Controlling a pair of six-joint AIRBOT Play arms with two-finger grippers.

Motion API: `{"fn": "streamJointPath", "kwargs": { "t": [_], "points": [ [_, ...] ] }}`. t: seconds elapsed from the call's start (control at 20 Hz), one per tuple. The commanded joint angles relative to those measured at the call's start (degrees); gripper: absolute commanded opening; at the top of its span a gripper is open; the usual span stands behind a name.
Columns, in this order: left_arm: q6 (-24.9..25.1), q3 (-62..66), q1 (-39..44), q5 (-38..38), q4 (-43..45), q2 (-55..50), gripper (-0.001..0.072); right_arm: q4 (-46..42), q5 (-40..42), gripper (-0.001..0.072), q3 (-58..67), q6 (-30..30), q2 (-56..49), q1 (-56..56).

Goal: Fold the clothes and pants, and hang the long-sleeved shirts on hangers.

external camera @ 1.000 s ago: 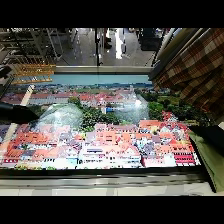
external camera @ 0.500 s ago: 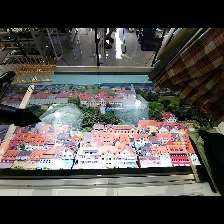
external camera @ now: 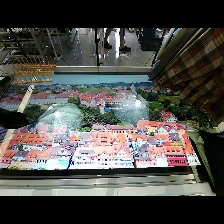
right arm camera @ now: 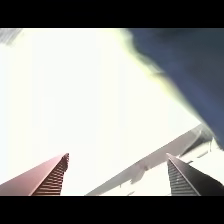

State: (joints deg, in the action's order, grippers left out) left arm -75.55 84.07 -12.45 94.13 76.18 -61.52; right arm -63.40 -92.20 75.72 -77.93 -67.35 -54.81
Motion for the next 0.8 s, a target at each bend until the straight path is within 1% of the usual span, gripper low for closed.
{"fn": "streamJointPath", "kwargs": {
  "t": [0.0,0.1,0.2,0.25,0.3,0.35,0.4,0.55,0.75],
  "points": [
    [-4.22,0.04,-0.07,-2.73,11.93,0.81,0.0009,-1.25,-3.06,0.0619,0.63,-3.48,4.33,20.44],
    [-4.15,0.04,0.26,-7.21,6.93,0.96,0.0009,-1.4,1.31,0.0477,0.63,-2.51,4.33,32.3],
    [-4.17,0.04,0.26,-10.93,1.88,0.96,0.0009,-2.54,8.22,0.0263,0.63,3.06,3.91,41.81],
    [-4.46,0.04,0.26,-11.23,1.53,0.96,0.0009,-4.33,12.0,0.0173,0.63,5.33,3.82,45.29],
    [-6.32,0.0,0.26,-10.93,1.53,0.96,0.0009,-7.39,15.91,0.0067,0.63,6.99,3.82,48.09],
    [-7.19,0.0,0.26,-11.04,1.53,0.96,0.0009,-10.84,19.58,0.002,0.63,6.73,3.85,49.75],
    [-7.19,0.0,0.26,-11.02,1.55,0.96,0.0009,-13.7,22.69,0.0019,0.63,6.62,3.85,50.62],
    [-7.19,0.0,0.22,-11.04,1.55,0.96,0.0009,-13.88,29.53,0.0019,0.66,6.71,3.85,50.56],
    [-7.19,0.0,0.22,-11.04,1.55,0.96,0.0009,-13.73,33.44,0.0019,0.66,6.71,3.85,50.58]
  ]
}}
